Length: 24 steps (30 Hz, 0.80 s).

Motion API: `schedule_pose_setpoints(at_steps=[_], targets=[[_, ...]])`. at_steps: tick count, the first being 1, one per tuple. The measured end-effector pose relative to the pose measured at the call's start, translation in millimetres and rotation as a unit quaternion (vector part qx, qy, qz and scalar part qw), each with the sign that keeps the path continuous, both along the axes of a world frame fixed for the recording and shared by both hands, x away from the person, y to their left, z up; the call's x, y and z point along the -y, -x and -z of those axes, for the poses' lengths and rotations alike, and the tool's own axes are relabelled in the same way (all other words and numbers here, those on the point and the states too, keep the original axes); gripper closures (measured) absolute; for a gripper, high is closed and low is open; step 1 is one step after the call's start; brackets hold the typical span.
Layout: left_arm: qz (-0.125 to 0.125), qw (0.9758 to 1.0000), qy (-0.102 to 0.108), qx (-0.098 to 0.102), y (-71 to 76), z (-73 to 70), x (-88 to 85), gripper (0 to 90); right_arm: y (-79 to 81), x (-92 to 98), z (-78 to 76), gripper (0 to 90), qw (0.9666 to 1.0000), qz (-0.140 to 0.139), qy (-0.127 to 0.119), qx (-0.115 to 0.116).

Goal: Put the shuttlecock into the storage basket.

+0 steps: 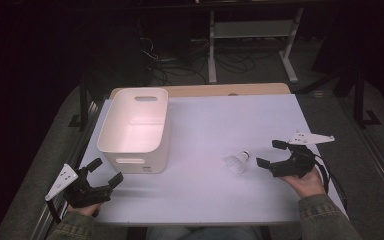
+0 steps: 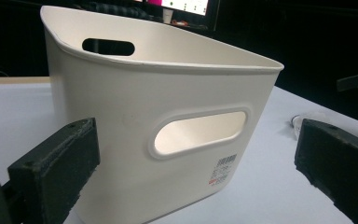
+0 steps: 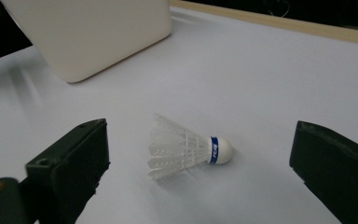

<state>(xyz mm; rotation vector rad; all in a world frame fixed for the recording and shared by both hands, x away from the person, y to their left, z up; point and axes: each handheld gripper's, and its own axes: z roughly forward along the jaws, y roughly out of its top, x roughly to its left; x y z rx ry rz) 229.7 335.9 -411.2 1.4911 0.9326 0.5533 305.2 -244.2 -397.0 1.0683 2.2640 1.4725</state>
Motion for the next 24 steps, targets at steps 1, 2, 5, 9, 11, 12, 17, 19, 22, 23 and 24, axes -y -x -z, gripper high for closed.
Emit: schedule_pose_setpoints(at_steps=[1,2,5,9,11,12,17,19,22,23,24], targets=[[0.000,1.0000,0.001,-0.001,0.1,0.0,0.0,0.0,-1.0,-0.6,0.7,7.2,1.0000,-0.003,0.001,-0.004],[-0.001,1.0000,0.001,-0.001,0.2,0.0,0.2,0.0,-1.8,-1.4,1.3,7.8,0.9999,-0.005,0.001,-0.010],[-0.001,1.0000,0.000,0.000,0.0,0.0,0.1,0.0,-5.3,-2.9,2.6,11.3,0.9998,-0.013,0.005,-0.017],[0.000,1.0000,-0.001,0.000,0.1,-0.1,0.1,0.0,-9.2,-6.1,3.5,12.7,0.9993,-0.023,0.010,-0.029],[0.001,1.0000,-0.001,0.000,0.1,-0.1,0.1,0.0,-10.6,-8.2,4.0,13.0,0.9990,-0.025,0.012,-0.034],[0.001,1.0000,-0.001,0.000,0.1,-0.1,0.1,0.0,-11.4,-9.1,4.3,13.0,0.9990,-0.026,0.014,-0.033],[0.001,1.0000,-0.001,0.000,0.2,-0.1,0.1,0.0,-14.9,-13.6,7.2,13.0,0.9982,-0.035,0.025,-0.042],[0.001,1.0000,-0.001,0.000,0.3,-0.2,0.2,0.0,-15.3,-14.5,7.5,13.0,0.9981,-0.035,0.025,-0.045],[0.001,1.0000,-0.001,0.001,0.2,-0.1,0.5,0.0,-18.3,-17.9,9.6,13.0,0.9972,-0.044,0.036,-0.050],[0.001,1.0000,-0.001,0.002,0.2,-0.2,0.5,0.0,-18.3,-19.2,10.2,13.0,0.9969,-0.043,0.036,-0.056],[0.002,1.0000,-0.002,0.002,0.2,-0.2,0.4,0.0,-18.3,-19.2,10.2,13.0,0.9969,-0.043,0.036,-0.056]])
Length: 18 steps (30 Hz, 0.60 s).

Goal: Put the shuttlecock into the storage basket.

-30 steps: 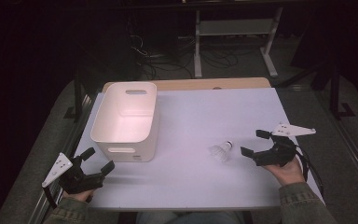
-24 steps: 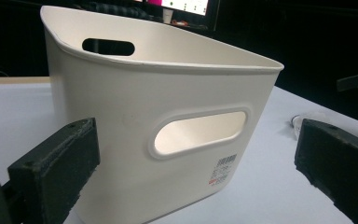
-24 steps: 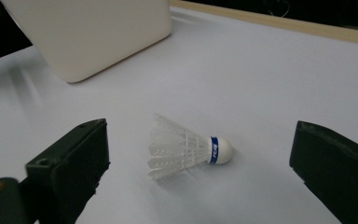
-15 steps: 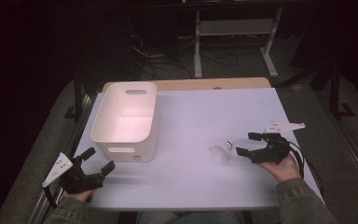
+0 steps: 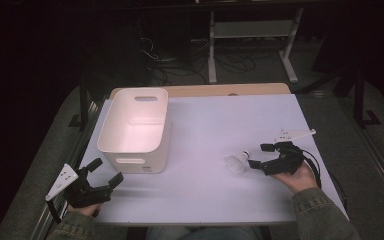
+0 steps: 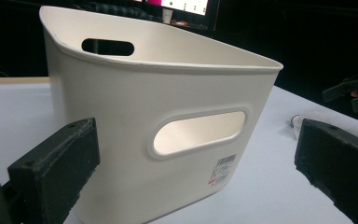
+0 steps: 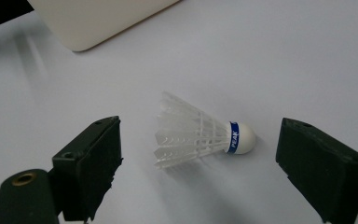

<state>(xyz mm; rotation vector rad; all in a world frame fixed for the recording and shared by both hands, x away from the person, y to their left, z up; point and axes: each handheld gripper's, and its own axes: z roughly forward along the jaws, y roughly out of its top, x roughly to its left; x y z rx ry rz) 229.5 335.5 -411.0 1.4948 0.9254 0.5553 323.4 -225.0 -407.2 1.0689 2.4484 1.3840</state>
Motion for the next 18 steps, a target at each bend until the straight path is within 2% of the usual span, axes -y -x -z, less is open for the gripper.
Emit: schedule_pose_setpoints(at_steps=[3,10,12,15,18], targets=[[-0.001,1.0000,0.001,-0.001,-0.1,0.1,0.0,0.0,-2.4,-2.8,3.1,13.0,0.9999,-0.007,0.013,-0.006],[0.002,1.0000,0.001,-0.001,0.5,-0.2,0.9,0.0,-5.2,-6.8,6.8,15.0,0.9994,-0.015,0.023,-0.019],[0.000,1.0000,0.005,-0.003,0.1,0.1,1.2,0.0,-6.4,-7.8,8.4,17.0,0.9992,-0.022,0.025,-0.023],[0.001,1.0000,0.004,-0.003,0.2,0.1,1.3,0.0,-9.0,-9.8,11.6,22.2,0.9982,-0.032,0.029,-0.041],[0.001,1.0000,0.004,-0.002,0.5,-0.1,1.3,0.0,-10.5,-10.6,13.3,25.3,0.9979,-0.036,0.028,-0.045]])
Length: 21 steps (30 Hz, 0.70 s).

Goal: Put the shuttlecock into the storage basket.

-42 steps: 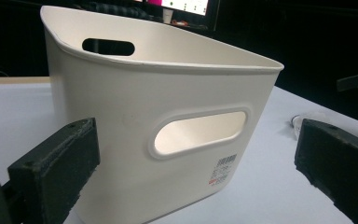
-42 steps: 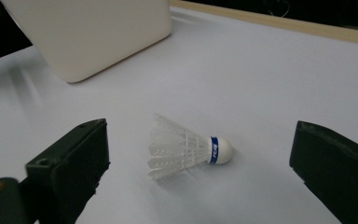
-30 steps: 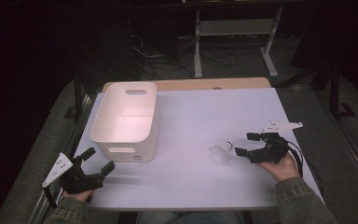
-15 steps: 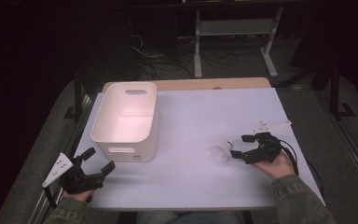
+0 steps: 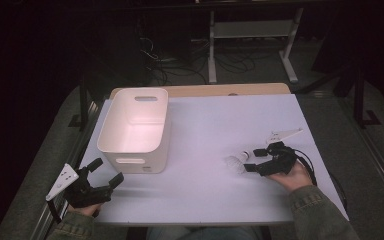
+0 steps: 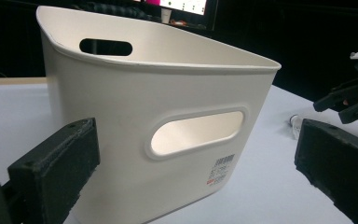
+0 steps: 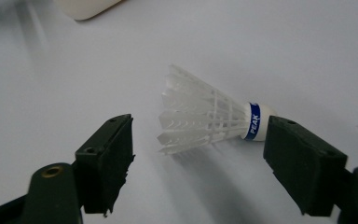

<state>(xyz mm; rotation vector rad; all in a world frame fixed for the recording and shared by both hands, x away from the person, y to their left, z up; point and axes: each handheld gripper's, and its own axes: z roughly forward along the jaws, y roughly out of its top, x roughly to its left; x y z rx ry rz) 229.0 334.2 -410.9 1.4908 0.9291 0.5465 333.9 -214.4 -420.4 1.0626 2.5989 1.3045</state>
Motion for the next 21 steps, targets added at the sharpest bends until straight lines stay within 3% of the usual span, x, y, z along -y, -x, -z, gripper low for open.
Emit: schedule_pose_setpoints(at_steps=[4,15,21], targets=[[0.000,1.0000,0.000,0.000,-0.4,0.1,-0.4,0.0,-1.3,-1.2,1.6,35.8,0.9998,-0.014,-0.002,-0.016],[0.002,1.0000,0.002,0.002,-0.2,-0.1,0.1,0.0,-3.3,-1.6,5.3,64.5,0.9981,-0.053,-0.006,-0.032],[0.001,1.0000,0.002,0.001,-0.1,0.0,0.1,0.0,-3.0,-3.7,7.3,73.5,0.9971,-0.065,0.000,-0.041]])
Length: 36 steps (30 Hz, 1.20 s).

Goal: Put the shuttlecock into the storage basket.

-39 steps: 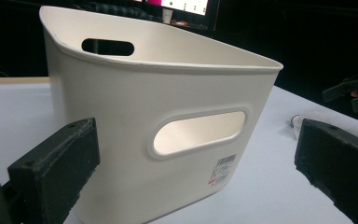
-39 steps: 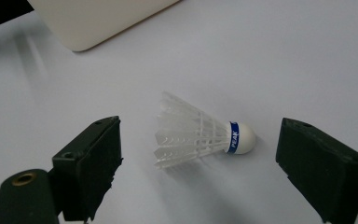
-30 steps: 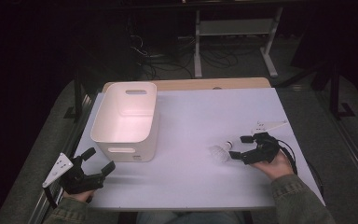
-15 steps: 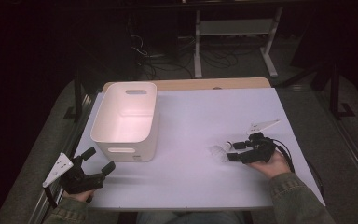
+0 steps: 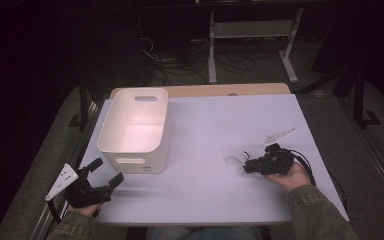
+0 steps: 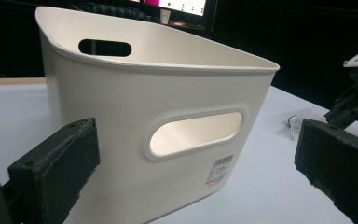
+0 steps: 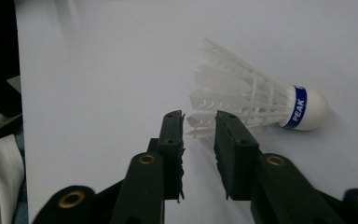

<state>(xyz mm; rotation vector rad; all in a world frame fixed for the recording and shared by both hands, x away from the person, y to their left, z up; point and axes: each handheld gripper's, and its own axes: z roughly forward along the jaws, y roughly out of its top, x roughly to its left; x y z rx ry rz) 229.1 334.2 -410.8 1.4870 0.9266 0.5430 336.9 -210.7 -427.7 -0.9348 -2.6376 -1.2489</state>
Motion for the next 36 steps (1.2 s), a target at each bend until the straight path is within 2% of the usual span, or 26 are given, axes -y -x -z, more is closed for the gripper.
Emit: schedule_pose_setpoints(at_steps=[1,8,12,14,18,22,36], targets=[[0.000,1.0000,0.000,0.000,-0.1,0.1,-0.1,0.0,0.0,-0.8,0.6,78.1,1.0000,-0.005,0.002,-0.001],[0.000,1.0000,0.000,-0.001,0.0,0.0,0.1,0.0,-0.7,-6.5,3.4,85.7,0.9998,-0.016,0.014,-0.005],[0.000,1.0000,0.000,0.000,-0.1,0.0,-0.1,0.0,-2.8,-9.5,4.9,86.6,0.9996,-0.019,0.021,0.000],[0.000,1.0000,0.000,0.000,-0.1,0.0,-0.1,0.0,-2.7,-10.2,4.4,86.6,0.9997,-0.018,0.018,-0.003],[0.000,1.0000,0.000,0.000,-0.2,0.1,-0.1,0.0,-4.6,-11.8,2.5,86.5,0.9998,-0.016,0.013,0.009],[0.000,1.0000,0.000,0.000,-0.2,0.1,-0.1,0.0,-7.2,-14.9,-1.0,86.4,0.9998,-0.014,0.006,0.011],[0.001,1.0000,0.000,0.000,-0.5,0.1,-0.8,0.0,-24.8,-35.1,-0.2,86.1,0.9998,-0.001,0.007,0.021]])
